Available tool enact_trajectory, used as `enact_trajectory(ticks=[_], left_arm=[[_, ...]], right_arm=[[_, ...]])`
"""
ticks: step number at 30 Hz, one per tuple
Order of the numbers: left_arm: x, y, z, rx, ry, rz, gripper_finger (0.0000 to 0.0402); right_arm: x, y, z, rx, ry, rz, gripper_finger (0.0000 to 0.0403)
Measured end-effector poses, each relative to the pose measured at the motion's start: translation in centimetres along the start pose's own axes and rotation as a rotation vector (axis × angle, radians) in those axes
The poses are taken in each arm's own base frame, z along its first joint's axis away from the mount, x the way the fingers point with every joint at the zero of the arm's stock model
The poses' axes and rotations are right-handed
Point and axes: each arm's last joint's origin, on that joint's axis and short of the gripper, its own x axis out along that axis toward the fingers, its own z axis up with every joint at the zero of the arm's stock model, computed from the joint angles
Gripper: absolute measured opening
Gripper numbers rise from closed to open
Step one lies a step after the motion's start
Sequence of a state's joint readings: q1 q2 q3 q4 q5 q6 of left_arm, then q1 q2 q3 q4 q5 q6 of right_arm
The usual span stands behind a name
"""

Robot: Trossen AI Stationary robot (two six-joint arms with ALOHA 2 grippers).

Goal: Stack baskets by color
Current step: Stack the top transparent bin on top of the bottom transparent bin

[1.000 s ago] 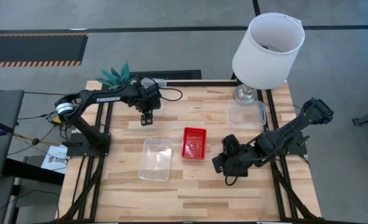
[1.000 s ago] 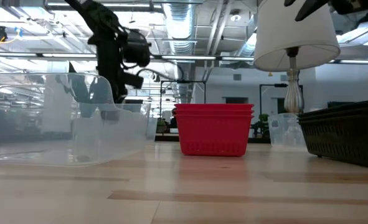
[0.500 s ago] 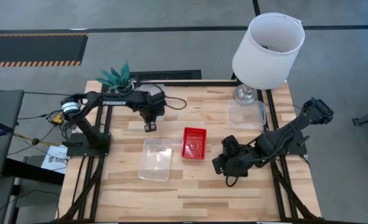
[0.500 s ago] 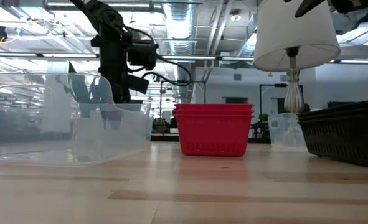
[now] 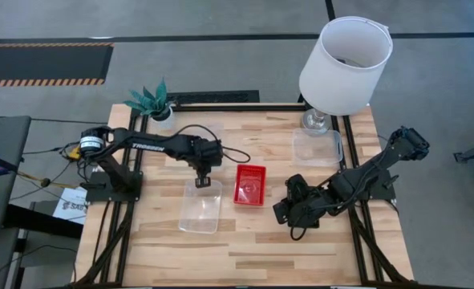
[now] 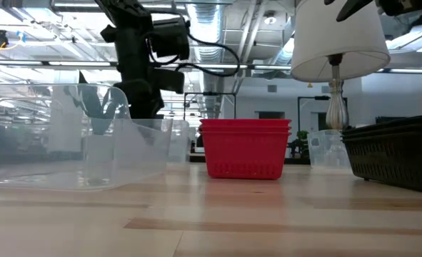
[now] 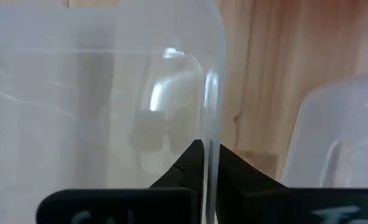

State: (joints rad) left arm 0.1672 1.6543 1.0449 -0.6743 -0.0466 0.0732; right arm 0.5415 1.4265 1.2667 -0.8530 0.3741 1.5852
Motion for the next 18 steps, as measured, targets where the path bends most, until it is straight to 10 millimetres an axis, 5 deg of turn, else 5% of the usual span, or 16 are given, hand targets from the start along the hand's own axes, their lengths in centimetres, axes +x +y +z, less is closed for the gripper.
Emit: enact_trajectory(ticks=[5,11,18], left_arm=[[-1.0,-0.2,1.0,-0.032,-0.033,-0.008,0.0028],[-3.4,0.0,3.0,-0.081,-0.084,-0.009,0.0125],[-10.7,0.1,4.0,-0.104,-0.107,0.015,0.0219]], right_arm=[[0.6,0.1,0.2,0.012,-0.077,-0.011,0.0146],[2.6,0.4,1.4,0.018,-0.105,-0.038,0.0205],[4.0,1.7,5.4,-0.157,-0.106,0.082,0.0251]])
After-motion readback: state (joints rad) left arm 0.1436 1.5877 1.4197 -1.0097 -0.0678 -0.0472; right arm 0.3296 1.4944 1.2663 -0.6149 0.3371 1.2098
